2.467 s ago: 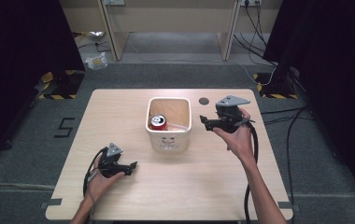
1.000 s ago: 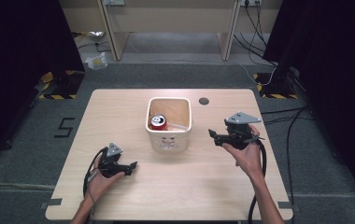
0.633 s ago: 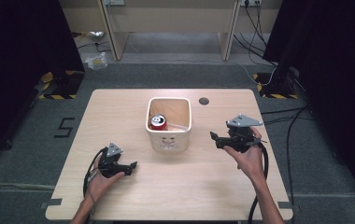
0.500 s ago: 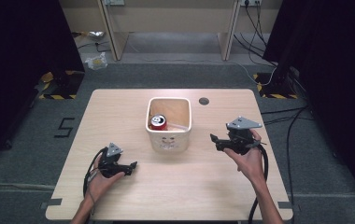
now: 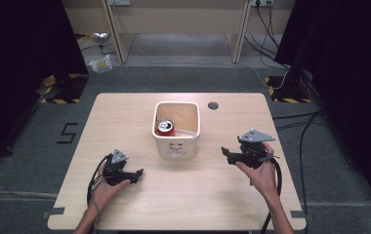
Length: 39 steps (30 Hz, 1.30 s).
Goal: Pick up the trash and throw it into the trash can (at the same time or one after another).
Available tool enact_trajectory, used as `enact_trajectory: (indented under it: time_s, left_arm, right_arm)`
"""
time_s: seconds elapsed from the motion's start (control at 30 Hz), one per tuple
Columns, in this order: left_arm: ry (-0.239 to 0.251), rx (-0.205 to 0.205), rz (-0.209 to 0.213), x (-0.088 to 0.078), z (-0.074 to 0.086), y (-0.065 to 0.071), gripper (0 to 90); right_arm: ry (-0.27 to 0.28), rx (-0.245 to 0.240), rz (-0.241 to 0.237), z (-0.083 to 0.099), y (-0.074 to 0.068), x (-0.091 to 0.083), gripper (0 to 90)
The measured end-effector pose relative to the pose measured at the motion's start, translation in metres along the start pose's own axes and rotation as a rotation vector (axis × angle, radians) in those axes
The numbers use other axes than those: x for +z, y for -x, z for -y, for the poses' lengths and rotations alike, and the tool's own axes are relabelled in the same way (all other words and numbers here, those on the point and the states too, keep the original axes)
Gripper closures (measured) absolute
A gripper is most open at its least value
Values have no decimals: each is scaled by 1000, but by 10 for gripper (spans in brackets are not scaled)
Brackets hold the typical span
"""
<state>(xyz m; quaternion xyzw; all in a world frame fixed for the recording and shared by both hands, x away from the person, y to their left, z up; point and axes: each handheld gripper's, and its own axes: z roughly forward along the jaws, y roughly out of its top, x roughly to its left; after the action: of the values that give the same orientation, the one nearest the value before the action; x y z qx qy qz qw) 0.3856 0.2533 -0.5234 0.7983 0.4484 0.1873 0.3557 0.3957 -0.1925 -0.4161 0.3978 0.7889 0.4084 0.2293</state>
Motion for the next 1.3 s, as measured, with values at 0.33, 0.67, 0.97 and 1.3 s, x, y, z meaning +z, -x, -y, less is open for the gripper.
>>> enact_trajectory:
  time_s: [0.33,0.67,0.97,1.3]
  left_arm:
    - [0,0,0,0,0,0,101]
    - [0,0,0,0,0,0,102]
    - [0,0,0,0,0,0,102]
    - [0,0,0,0,0,0,102]
  right_arm:
    - [-11,23,-12,16,-1,4,248]
    - [-8,47,-15,29,-2,6,247]
    - [-20,49,-24,40,-4,8,246]
    - [-60,59,-30,55,-6,15,245]
